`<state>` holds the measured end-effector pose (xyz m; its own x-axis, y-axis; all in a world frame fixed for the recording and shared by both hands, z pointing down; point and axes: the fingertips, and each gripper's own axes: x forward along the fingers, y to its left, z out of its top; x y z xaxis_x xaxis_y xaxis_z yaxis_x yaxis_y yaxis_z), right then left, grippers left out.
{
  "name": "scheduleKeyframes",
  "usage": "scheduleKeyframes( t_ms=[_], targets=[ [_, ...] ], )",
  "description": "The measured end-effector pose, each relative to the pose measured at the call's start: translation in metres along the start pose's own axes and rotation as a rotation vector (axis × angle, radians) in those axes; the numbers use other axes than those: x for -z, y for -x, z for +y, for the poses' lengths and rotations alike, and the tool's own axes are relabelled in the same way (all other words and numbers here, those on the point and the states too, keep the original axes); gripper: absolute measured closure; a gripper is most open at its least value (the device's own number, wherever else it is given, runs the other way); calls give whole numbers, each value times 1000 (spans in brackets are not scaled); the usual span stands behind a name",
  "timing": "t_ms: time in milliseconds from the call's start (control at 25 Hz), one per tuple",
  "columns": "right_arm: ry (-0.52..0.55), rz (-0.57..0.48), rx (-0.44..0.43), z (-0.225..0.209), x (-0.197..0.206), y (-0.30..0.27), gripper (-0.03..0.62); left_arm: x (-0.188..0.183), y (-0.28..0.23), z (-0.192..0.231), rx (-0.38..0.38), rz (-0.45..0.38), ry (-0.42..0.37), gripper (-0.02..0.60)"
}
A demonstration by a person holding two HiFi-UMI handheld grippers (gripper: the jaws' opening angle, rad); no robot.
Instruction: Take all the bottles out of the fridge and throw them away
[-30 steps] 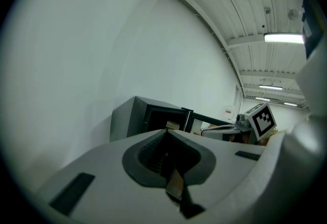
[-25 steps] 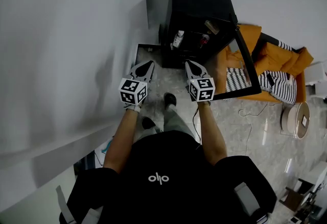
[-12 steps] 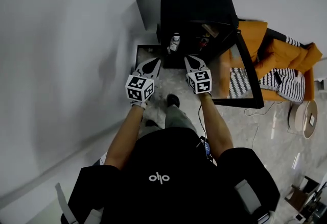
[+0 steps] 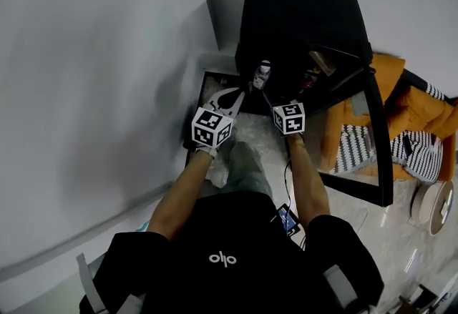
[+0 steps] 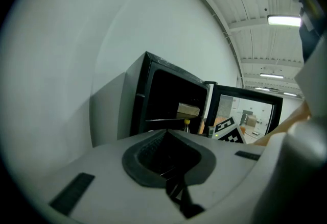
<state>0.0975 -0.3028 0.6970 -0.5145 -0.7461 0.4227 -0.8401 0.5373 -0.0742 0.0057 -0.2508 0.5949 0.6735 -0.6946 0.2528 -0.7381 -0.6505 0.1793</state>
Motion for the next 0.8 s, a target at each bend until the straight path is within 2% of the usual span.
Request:
scheduleKeyframes(
  t_ms=[120, 280, 480, 640, 800],
  targets=[
    [26, 16, -25, -10, 24, -36, 281, 23, -16, 13, -2, 1, -9, 580],
    [56, 34, -36, -23, 51, -72, 238, 47, -28, 26, -7, -7, -16, 580],
    [70, 38, -50, -35, 63, -108, 227, 67, -35, 44, -15, -16, -31, 580],
    [121, 27, -100, -30, 57, -129, 227, 79, -33, 53, -21, -27, -32, 580],
    [156, 43, -84, -27, 60, -141, 258, 87, -25, 60, -31, -35, -34, 580]
  ],
)
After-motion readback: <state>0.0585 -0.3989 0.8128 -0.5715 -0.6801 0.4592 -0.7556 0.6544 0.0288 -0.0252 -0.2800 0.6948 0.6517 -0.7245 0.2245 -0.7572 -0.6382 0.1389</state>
